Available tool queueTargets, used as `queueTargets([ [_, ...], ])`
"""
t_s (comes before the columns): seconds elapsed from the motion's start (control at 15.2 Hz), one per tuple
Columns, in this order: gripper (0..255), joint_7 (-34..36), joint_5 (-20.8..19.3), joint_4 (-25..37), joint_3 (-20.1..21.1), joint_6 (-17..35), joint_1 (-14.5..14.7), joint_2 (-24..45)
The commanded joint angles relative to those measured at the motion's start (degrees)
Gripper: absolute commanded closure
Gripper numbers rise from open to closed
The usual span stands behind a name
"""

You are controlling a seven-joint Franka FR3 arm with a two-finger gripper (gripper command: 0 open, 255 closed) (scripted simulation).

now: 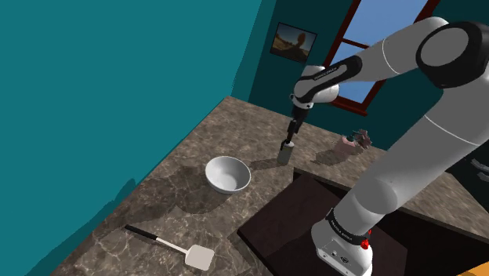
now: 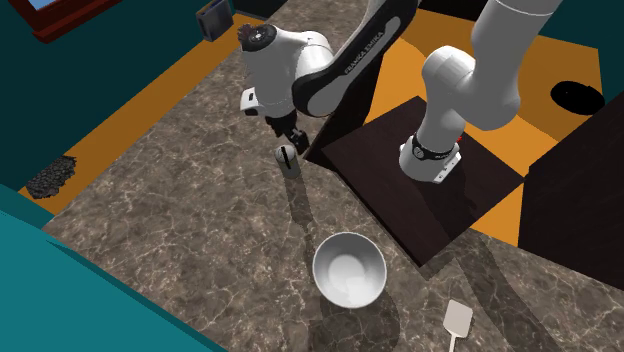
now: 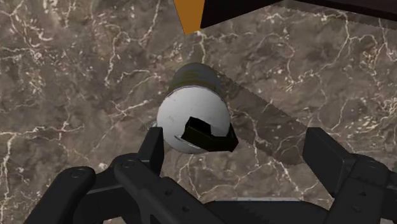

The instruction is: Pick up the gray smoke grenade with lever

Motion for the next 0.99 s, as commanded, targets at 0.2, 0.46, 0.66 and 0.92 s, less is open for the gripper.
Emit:
queueTargets([
  [0.2,0,-3.25,1.39,1.73,-1.03,4.99,-0.79,7.12],
  [0.46,0,-4.02,2.68,1.19,-0.86,8.22,-0.92,9.96],
  [0.66,0,-4.37,3.24,1.04,-0.73,9.47,-1.0,11.12],
  [0.92,255,-4.32,3.24,1.05,-0.71,9.47,-0.97,11.12],
])
